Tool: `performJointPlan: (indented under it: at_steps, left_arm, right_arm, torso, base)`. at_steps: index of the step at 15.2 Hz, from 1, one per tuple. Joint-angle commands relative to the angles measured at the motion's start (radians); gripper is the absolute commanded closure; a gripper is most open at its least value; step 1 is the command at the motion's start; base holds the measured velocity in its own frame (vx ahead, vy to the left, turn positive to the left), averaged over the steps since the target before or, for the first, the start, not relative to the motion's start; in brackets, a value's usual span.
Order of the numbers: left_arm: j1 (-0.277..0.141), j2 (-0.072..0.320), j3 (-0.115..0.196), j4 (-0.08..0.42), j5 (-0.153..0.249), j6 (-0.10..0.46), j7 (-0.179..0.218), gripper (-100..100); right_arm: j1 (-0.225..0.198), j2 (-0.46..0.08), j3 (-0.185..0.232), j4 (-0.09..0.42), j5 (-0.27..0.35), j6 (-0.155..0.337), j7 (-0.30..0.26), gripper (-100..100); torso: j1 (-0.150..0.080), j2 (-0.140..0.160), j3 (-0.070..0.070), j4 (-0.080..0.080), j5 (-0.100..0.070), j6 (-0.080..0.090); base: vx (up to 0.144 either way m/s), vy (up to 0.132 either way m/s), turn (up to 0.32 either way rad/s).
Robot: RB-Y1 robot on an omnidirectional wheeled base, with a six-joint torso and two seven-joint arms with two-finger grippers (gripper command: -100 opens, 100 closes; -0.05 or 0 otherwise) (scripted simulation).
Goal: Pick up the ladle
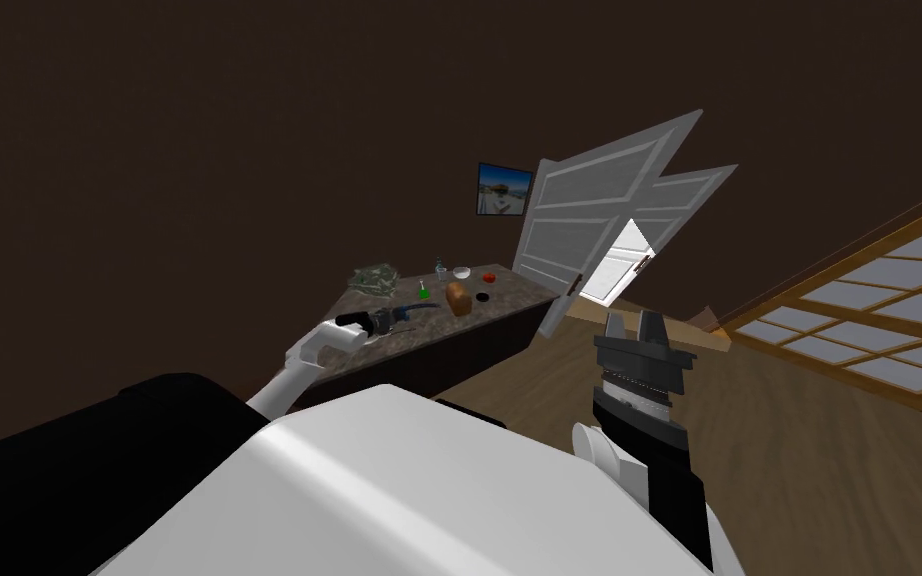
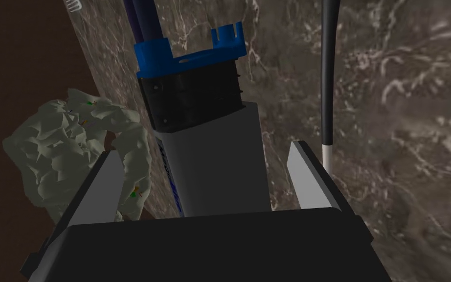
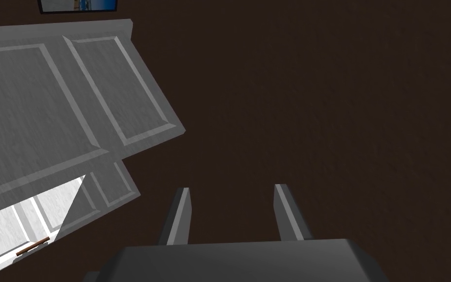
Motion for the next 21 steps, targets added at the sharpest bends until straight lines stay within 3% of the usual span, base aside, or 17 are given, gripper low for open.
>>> performJointPlan:
  at_steps: [1, 3, 4, 6, 7, 9, 10, 12, 16, 21]
  left_arm:
    - [-0.004, 0.010, 0.008, 0.008, 0.018, 0.050, 0.012, -100]
    - [-0.004, 0.010, 0.008, 0.008, 0.018, 0.076, 0.012, -100]
    - [-0.013, 0.023, 0.018, 0.026, 0.043, 0.107, 0.025, -100]
    - [-0.013, 0.023, 0.018, 0.026, 0.043, 0.141, 0.025, -100]
    - [-0.021, 0.035, 0.027, 0.043, 0.067, 0.168, 0.037, -100]
    - [-0.021, 0.035, 0.027, 0.043, 0.067, 0.205, 0.037, -100]
    - [-0.029, 0.046, 0.035, 0.060, 0.090, 0.228, 0.049, -100]
    - [-0.029, 0.046, 0.035, 0.060, 0.090, 0.266, 0.049, -100]
    - [-0.044, 0.065, 0.051, 0.091, 0.133, 0.351, 0.072, -100]
    - [-0.050, 0.073, 0.059, 0.106, 0.153, 0.433, 0.082, -100]
  right_arm:
    - [0.000, 0.000, 0.000, 0.000, 0.000, 0.000, 0.000, 0]
    - [0.000, 0.000, 0.000, 0.000, 0.000, 0.000, 0.000, 0]
    - [0.000, 0.000, 0.000, 0.000, 0.000, 0.000, 0.000, 0]
    - [0.000, 0.000, 0.000, 0.000, 0.000, 0.000, 0.000, 0]
    - [0.000, 0.000, 0.000, 0.000, 0.000, 0.000, 0.000, 0]
    - [0.000, 0.000, 0.000, 0.000, 0.000, 0.000, 0.000, 0]
    - [0.000, 0.000, 0.000, 0.000, 0.000, 0.000, 0.000, 0]
    - [0.000, 0.000, 0.000, 0.000, 0.000, 0.000, 0.000, 0]
    - [0.000, 0.000, 0.000, 0.000, 0.000, 0.000, 0.000, 0]
    - [0.000, 0.000, 0.000, 0.000, 0.000, 0.000, 0.000, 0]
  torso:
    - [0.000, 0.000, 0.000, 0.000, 0.000, 0.000]
    - [0.000, 0.000, 0.000, 0.000, 0.000, 0.000]
    - [0.000, 0.000, 0.000, 0.000, 0.000, 0.000]
    - [0.000, 0.000, 0.000, 0.000, 0.000, 0.000]
    - [0.000, 0.000, 0.000, 0.000, 0.000, 0.000]
    - [0.000, 0.000, 0.000, 0.000, 0.000, 0.000]
    - [0.000, 0.000, 0.000, 0.000, 0.000, 0.000]
    - [0.000, 0.000, 0.000, 0.000, 0.000, 0.000]
    - [0.000, 0.000, 0.000, 0.000, 0.000, 0.000]
    - [0.000, 0.000, 0.000, 0.000, 0.000, 0.000]
  base:
    - [0.026, 0.000, -0.043]
    - [0.019, 0.000, -0.003]
    - [0.019, -0.005, -0.032]
    - [0.021, -0.002, -0.030]
    - [0.025, -0.001, -0.034]
    - [0.024, 0.003, -0.025]
    - [0.024, 0.003, -0.036]
    - [0.023, 0.001, -0.026]
    - [0.024, 0.002, -0.026]
    - [0.022, 0.002, -0.024]
